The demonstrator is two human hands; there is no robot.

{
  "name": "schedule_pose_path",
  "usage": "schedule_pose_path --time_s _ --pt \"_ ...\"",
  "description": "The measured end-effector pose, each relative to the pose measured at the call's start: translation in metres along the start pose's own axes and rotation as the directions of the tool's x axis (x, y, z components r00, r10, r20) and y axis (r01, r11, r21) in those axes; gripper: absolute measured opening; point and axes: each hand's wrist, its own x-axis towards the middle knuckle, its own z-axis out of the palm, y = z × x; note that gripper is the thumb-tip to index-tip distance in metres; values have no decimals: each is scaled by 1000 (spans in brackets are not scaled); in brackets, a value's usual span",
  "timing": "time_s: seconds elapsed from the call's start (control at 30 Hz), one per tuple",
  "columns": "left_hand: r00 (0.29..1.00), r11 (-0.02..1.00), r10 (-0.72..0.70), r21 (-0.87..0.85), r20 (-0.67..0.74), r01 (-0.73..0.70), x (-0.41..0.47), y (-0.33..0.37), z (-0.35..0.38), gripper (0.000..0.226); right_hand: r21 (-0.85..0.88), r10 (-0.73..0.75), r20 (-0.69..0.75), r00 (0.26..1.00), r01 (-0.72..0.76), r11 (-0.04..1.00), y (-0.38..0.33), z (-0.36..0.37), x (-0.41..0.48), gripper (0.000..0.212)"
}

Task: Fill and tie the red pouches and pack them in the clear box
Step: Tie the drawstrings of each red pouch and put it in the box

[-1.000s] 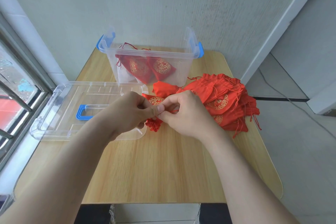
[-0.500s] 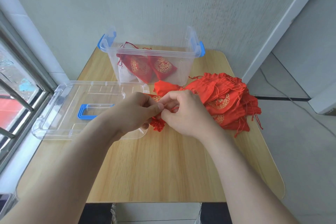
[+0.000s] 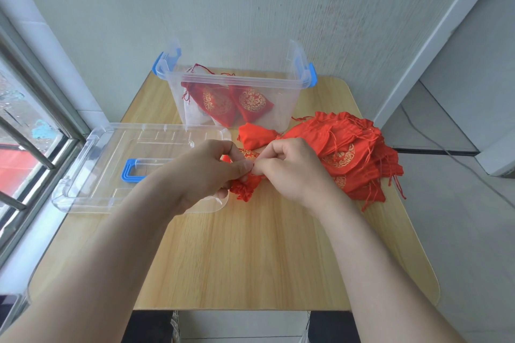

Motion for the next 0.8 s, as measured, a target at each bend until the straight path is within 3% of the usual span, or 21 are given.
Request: schedule_pose_path --time_s 0.4,0.53,0.6,0.73,0.8 --pt "997 997 -70 31 -40 72 -9 13 0 10 19 76 25 997 -77 997 0 0 -2 19" --pt "996 994 -78 68 -50 81 -7 13 2 9 18 49 63 997 -50 999 0 -3 -3 13" --pt "995 994 -85 65 -51 88 -6 13 3 10 14 43 97 994 -45 999 -1 -3 -3 7" --pt "992 991 -121 49 -43 123 -4 12 2 16 2 40 92 995 -41 999 0 -6 -3 23" --pt "991 990 -129 52 -32 131 -4 11 0 18 -22 21 80 997 -19 1000 2 -7 -2 19"
